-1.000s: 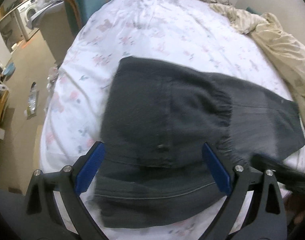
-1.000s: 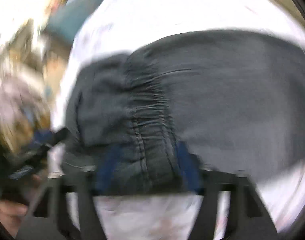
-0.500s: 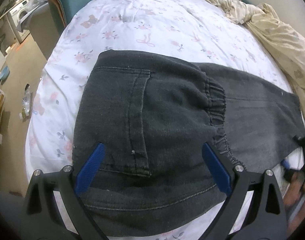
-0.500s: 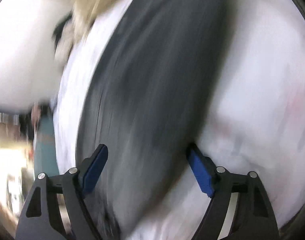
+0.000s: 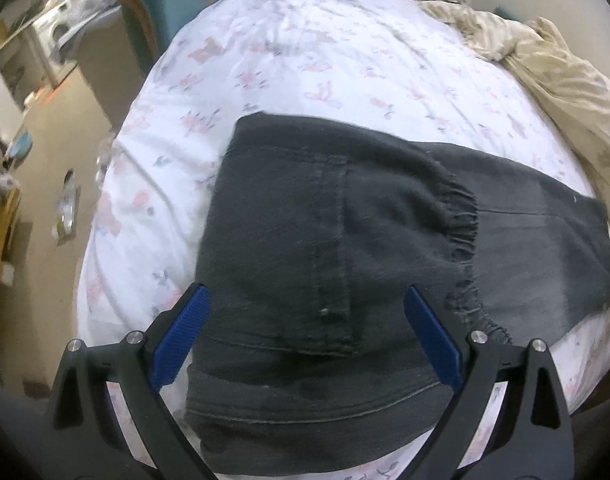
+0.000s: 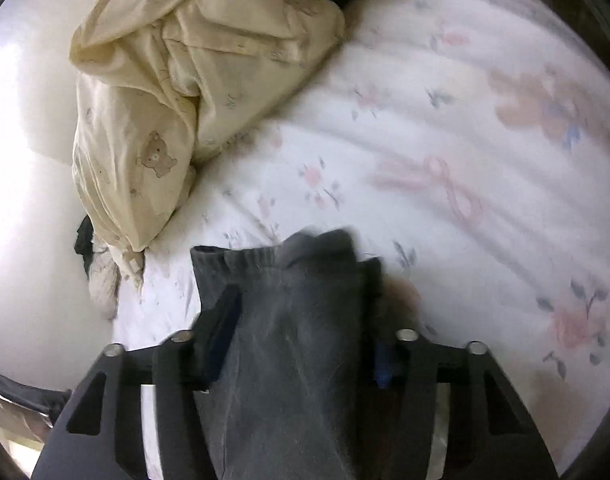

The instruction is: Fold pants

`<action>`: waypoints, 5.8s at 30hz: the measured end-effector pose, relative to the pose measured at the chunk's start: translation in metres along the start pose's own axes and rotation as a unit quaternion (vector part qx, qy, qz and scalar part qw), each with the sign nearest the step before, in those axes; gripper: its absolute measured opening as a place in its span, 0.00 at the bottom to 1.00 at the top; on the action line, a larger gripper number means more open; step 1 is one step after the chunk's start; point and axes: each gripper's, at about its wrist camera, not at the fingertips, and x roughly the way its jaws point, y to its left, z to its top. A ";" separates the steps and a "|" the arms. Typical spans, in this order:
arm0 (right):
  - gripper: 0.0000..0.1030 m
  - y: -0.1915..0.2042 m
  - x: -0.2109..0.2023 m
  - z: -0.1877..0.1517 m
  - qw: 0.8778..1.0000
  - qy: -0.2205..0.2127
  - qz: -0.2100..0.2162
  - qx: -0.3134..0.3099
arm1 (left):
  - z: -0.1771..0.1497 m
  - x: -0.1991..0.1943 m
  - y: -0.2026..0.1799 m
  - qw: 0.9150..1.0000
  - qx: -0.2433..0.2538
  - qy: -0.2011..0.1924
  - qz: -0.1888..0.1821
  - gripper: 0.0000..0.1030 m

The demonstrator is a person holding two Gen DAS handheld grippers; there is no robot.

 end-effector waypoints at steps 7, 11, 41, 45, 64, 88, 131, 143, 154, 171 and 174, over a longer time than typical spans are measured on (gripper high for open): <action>0.09 0.044 -0.027 -0.012 0.992 -0.034 0.005 -0.122 | 0.003 -0.006 0.006 1.000 -0.025 -0.002 -0.015 0.93; 0.09 0.098 -0.052 -0.041 0.974 -0.025 0.056 -0.217 | 0.002 -0.010 0.002 0.999 -0.027 0.001 -0.028 0.93; 0.54 0.113 -0.121 -0.384 0.732 0.340 0.165 -0.566 | 0.004 -0.029 0.013 0.995 -0.071 0.015 -0.070 0.93; 0.53 0.125 -0.135 -0.359 0.756 0.322 0.171 -0.544 | 0.008 -0.032 0.007 0.995 -0.065 0.013 -0.077 0.93; 0.41 0.113 -0.070 -0.359 0.802 0.429 0.132 -0.394 | 0.128 0.103 -0.155 0.983 0.105 0.136 -0.068 0.53; 0.23 0.111 -0.063 -0.385 0.762 0.459 0.121 -0.440 | 0.110 0.109 -0.175 0.944 0.250 0.206 -0.053 0.12; 0.21 0.109 -0.076 -0.296 0.852 0.353 0.091 -0.377 | 0.080 0.051 -0.190 0.938 0.328 0.076 -0.077 0.11; 0.11 0.207 0.059 -0.241 0.824 0.267 -0.031 -0.499 | 0.073 -0.047 -0.073 0.983 0.160 -0.010 -0.085 0.72; 0.10 0.187 0.049 -0.228 0.807 0.276 -0.064 -0.517 | 0.069 -0.034 -0.035 0.992 0.100 0.005 -0.081 0.79; 0.30 0.089 -0.061 -0.181 0.892 0.252 -0.042 -0.372 | 0.063 -0.052 -0.038 0.991 0.088 -0.004 -0.104 0.81; 0.38 0.051 -0.060 -0.178 0.910 0.276 -0.064 -0.303 | 0.063 -0.055 -0.039 0.990 0.088 -0.005 -0.111 0.81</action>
